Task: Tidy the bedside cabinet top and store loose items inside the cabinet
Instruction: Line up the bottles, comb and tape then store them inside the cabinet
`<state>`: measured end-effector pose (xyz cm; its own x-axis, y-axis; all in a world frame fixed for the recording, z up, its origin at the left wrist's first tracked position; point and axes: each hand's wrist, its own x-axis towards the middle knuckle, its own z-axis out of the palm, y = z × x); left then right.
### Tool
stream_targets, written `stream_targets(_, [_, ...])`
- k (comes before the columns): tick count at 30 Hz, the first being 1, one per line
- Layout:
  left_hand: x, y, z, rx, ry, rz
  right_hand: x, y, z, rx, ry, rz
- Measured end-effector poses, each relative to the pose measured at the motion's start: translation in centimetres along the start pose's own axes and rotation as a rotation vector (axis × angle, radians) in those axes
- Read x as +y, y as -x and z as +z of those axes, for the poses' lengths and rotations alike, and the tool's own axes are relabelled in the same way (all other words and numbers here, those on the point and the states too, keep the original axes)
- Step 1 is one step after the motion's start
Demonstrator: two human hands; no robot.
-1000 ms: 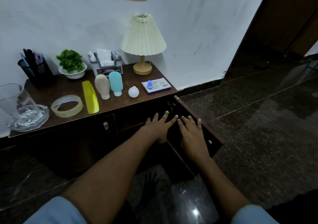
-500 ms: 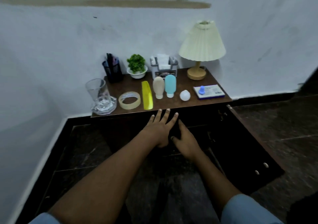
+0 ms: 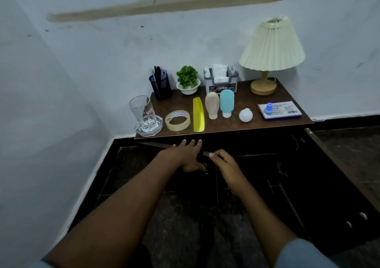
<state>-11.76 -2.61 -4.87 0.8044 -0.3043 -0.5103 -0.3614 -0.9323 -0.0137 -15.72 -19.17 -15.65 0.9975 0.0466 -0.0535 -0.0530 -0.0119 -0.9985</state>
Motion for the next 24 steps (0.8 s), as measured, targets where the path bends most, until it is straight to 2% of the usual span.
stream_targets(5, [-1.1,1.0,-0.7,-0.109,0.044,-0.057,0.0,0.9,-0.2,-0.158,0.026,0.069])
stream_targets(8, [-2.4,2.5,0.2,-0.119,0.043,-0.104,-0.5,0.9,1.4,-0.275,0.051,0.103])
stream_targets(10, [-3.2,3.5,1.0,-0.079,0.061,-0.132,-0.8,0.8,3.1,-0.331,-0.041,0.127])
stream_targets(14, [-4.3,5.3,1.6,-0.012,0.074,-0.157,-1.9,0.9,5.7,-0.604,-0.130,0.317])
stream_targets(16, [-4.7,6.0,1.5,-0.019,0.074,-0.178,-1.9,1.5,7.4,-0.723,-0.178,0.331])
stream_targets(20, [-6.1,7.0,2.0,-0.007,0.056,-0.222,-0.9,3.4,12.3,-0.623,-0.121,0.260])
stream_targets(24, [-7.5,7.9,3.4,-0.032,0.073,-0.273,-0.2,4.1,15.5,-0.588,-0.111,0.270])
